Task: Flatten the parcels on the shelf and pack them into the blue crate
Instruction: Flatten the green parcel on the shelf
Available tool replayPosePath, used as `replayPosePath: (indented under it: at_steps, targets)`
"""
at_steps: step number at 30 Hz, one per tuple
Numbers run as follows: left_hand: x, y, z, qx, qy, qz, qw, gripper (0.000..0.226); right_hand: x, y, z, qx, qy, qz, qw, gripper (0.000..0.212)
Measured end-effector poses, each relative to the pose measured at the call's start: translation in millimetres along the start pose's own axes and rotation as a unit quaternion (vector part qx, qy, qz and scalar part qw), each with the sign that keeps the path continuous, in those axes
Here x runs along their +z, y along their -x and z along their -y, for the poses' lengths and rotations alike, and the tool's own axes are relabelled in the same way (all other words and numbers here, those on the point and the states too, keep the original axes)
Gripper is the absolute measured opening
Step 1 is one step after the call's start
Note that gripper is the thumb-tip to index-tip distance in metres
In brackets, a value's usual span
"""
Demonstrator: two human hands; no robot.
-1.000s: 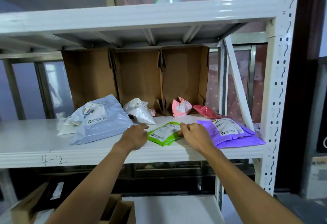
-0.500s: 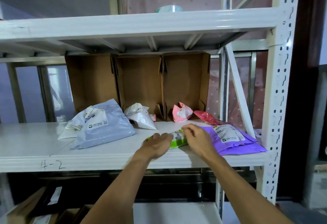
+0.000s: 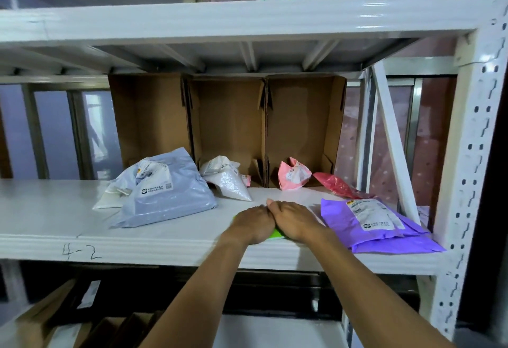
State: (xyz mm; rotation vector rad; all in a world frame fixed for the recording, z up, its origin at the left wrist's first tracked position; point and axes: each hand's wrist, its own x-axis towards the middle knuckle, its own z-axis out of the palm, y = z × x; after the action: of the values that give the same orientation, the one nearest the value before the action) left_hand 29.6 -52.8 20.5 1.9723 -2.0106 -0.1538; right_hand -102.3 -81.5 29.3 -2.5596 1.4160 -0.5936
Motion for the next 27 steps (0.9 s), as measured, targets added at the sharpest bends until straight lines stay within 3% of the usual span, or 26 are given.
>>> replayPosePath:
  at_steps: [4, 20, 24, 27]
  targets:
    - [1.5, -6.0, 2.9, 0.028, -0.045, -0.004, 0.999, 0.047, 5.5, -7.2, -5.8, 0.024, -0.029, 0.01, 0.999, 0.076]
    - [7.4, -17.1, 9.9, 0.033, -0.052, 0.008, 0.998, 0.059, 5.1, -7.9, -6.1, 0.037, -0.044, 0.05, 0.997, 0.073]
    - [3.5, -9.7, 5.0, 0.033, -0.057, 0.008, 0.998, 0.048, 6.8, -9.0, -6.2, 0.037, -0.042, 0.051, 0.997, 0.075]
    - [-0.2, -0.8, -1.6, 0.017, -0.036, 0.0, 0.999, 0.043, 5.1, -1.9, -2.0, 0.033, -0.016, 0.04, 0.999, 0.065]
